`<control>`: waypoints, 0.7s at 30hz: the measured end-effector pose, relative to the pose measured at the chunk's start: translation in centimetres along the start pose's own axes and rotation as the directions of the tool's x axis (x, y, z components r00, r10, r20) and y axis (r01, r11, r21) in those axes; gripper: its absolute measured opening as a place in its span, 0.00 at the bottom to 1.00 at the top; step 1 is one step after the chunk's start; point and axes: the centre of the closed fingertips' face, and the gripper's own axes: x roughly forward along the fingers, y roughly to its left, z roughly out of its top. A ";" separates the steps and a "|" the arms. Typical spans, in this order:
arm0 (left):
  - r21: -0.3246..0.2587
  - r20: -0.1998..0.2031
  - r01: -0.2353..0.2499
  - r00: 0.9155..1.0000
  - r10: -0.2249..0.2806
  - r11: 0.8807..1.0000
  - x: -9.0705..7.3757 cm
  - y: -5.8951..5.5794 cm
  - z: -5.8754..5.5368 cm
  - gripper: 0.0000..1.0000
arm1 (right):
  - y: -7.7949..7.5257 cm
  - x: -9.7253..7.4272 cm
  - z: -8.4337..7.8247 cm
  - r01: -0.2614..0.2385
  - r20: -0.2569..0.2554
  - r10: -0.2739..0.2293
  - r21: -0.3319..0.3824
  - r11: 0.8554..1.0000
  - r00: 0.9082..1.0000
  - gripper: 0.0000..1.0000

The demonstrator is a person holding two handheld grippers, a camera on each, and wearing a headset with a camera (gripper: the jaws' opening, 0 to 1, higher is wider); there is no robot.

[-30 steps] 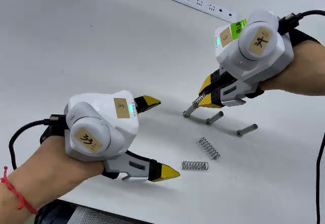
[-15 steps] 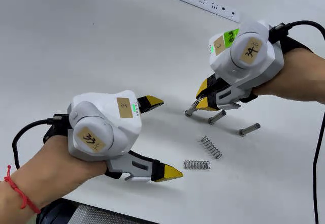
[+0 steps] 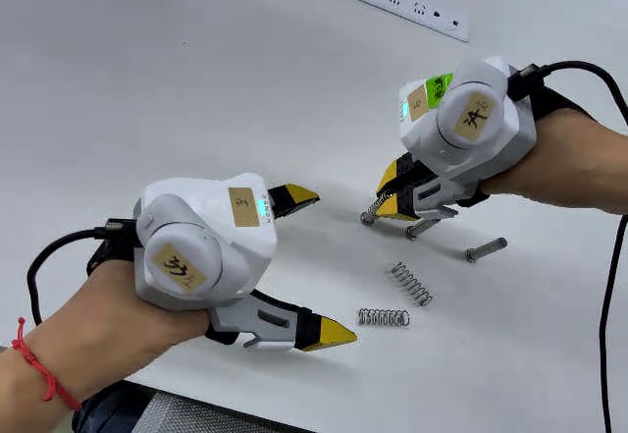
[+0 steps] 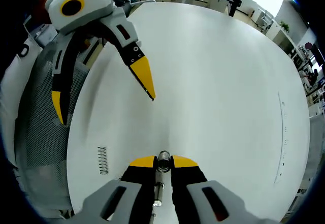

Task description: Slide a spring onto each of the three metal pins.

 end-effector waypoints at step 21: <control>-0.001 -0.002 0.006 1.000 -0.006 1.000 0.1 -0.1 0.1 0.84 | -0.1 1.1 -0.4 0.033 0.013 -0.033 0.016 0.999 0.999 0.12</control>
